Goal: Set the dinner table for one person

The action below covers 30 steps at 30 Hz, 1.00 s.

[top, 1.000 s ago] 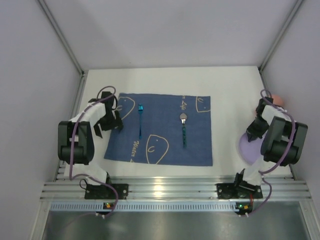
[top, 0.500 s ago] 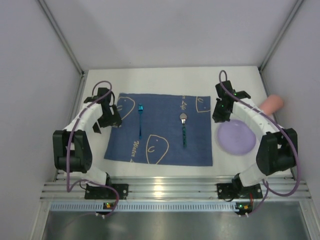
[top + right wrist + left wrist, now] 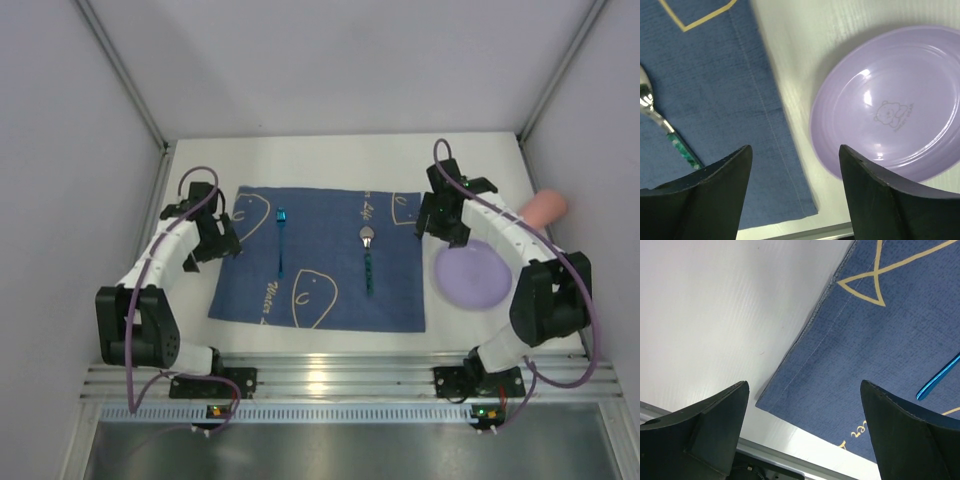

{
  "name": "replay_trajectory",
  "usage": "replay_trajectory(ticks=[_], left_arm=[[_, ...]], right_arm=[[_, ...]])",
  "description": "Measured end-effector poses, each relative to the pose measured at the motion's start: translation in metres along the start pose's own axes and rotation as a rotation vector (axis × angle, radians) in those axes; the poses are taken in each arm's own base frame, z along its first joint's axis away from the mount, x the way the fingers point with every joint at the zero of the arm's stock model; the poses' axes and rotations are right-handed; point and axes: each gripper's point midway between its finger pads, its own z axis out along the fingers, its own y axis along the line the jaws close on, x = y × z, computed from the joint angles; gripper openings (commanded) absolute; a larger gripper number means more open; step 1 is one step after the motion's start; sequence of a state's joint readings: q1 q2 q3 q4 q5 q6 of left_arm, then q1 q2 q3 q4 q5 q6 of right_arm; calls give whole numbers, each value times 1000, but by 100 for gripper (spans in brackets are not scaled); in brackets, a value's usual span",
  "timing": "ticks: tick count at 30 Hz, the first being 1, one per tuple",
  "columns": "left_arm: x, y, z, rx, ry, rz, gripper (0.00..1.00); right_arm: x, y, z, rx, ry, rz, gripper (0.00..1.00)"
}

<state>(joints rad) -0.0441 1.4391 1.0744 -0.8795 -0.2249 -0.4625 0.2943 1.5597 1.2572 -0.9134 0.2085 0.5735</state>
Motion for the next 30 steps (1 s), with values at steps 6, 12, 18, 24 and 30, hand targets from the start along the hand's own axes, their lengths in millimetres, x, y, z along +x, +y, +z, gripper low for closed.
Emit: replay_trajectory(ticks=[6,12,18,24,30], left_arm=[[5,1,-2,6,4,1,98],[4,1,-6,15,-5,5,98],[3,4,-16,31,-39,5,98],[1,7,-29,51,-80,-2,98],[-1,7,-37,64,-107,-8,98]], right_arm=[[-1,-22,32,94,43,19,61],[36,-39,79,195,173,-15,39],[33,-44,80,228,166,-48,0],[12,-23,51,202,106,-86,0],[-21,98,-29,-66,-124,-188,0]])
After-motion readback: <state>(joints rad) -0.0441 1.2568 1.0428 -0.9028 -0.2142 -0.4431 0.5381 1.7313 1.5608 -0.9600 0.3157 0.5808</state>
